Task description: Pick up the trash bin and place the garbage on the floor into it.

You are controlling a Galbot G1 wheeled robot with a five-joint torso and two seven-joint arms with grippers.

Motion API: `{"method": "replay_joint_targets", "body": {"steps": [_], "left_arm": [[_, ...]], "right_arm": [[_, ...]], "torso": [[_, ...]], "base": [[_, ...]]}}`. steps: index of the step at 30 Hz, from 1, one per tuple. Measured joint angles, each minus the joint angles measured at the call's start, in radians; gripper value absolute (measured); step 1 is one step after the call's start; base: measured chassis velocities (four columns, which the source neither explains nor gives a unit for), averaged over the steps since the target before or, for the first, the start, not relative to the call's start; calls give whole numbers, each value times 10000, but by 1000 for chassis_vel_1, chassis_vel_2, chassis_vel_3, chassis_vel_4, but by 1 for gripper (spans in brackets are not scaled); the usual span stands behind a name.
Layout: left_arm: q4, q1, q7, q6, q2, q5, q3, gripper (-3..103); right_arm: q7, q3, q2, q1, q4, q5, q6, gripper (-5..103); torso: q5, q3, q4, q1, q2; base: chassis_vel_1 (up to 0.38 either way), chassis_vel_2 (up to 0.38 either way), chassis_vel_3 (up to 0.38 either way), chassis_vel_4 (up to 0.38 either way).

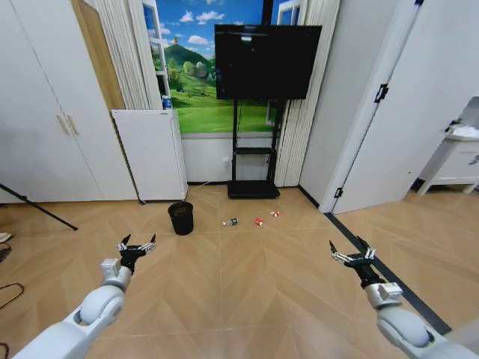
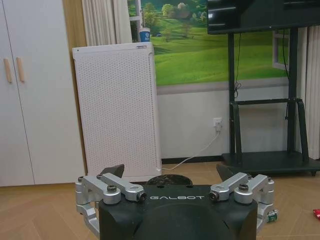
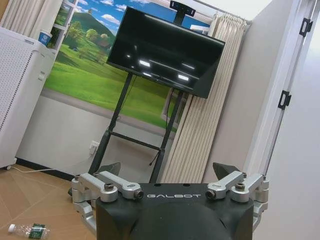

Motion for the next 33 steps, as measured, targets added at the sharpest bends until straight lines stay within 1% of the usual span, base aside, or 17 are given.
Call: {"method": "replay_joint_targets", "body": {"steps": [5, 7, 23, 27, 33], "left_arm": [[-29, 7, -10, 0, 3, 0, -16, 100], [-42, 51, -22, 0, 4, 11, -37, 100], [-157, 213, -68, -3, -22, 66, -109, 100], [-201, 268, -85, 5, -21, 69, -121, 100], [-204, 399, -87, 11, -38, 104, -187, 100]], "right_arm": [[85, 3, 30, 10, -60, -100, -25, 100], [132, 21, 56, 33, -106, -282, -9, 100], [162, 207, 102, -156, 77, -380, 69, 100], [265, 238, 122, -197, 131, -593, 37, 100], [47, 299, 245, -472, 433, -643, 216, 100]], "torso": [[1, 0, 0, 0, 0], [1, 0, -1, 0, -1], [0, 0, 0, 0, 0], [0, 0, 0, 1, 0], [1, 0, 0, 0, 0]], "base": [[0, 0, 0, 0], [0, 0, 0, 0], [0, 0, 0, 0], [0, 0, 0, 0], [0, 0, 0, 0]]}}
